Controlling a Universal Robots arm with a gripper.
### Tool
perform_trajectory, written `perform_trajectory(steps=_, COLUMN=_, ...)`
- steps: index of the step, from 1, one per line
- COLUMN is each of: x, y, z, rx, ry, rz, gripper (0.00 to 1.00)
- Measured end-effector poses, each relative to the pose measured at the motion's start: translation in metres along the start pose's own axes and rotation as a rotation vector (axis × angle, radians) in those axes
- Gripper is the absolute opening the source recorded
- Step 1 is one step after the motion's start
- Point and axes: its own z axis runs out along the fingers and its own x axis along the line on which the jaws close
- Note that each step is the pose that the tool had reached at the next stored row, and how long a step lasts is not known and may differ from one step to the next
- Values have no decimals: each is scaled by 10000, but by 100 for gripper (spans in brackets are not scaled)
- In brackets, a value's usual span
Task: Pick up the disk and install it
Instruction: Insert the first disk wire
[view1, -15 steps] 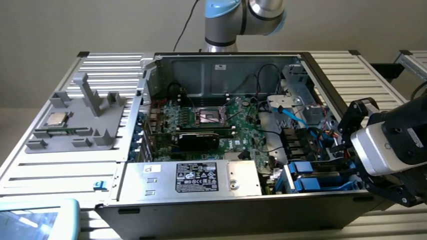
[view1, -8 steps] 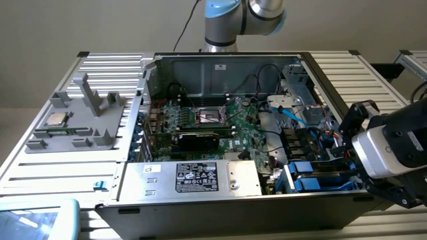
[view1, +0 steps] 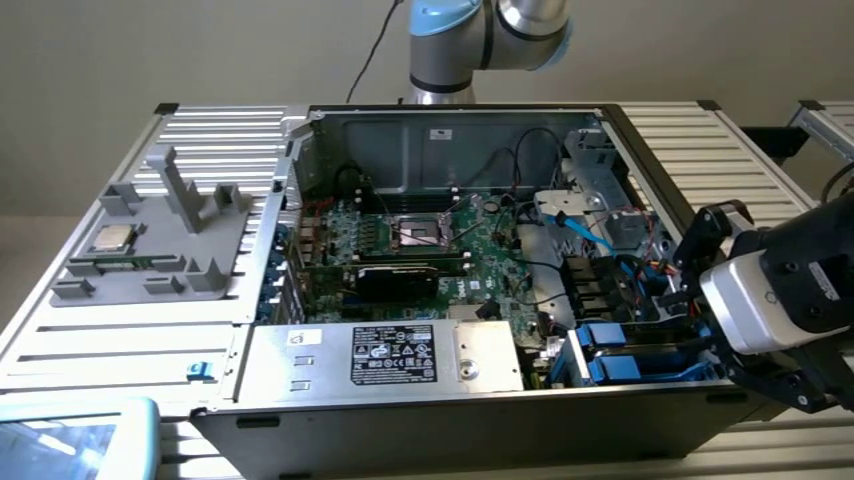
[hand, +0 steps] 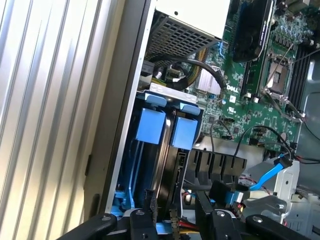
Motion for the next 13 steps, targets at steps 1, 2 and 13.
perform_trajectory(steps=1, x=0, y=-1, z=0, rx=-27, ry=-7, rz=-37, gripper=44)
perform_trajectory(steps=2, x=1, y=-2, z=2, rx=-68, ry=-29, rz=-138, gripper=44)
perform_trajectory(steps=13, x=17, y=-56, z=4, rx=-254, ry=-215, rz=-690, gripper=34)
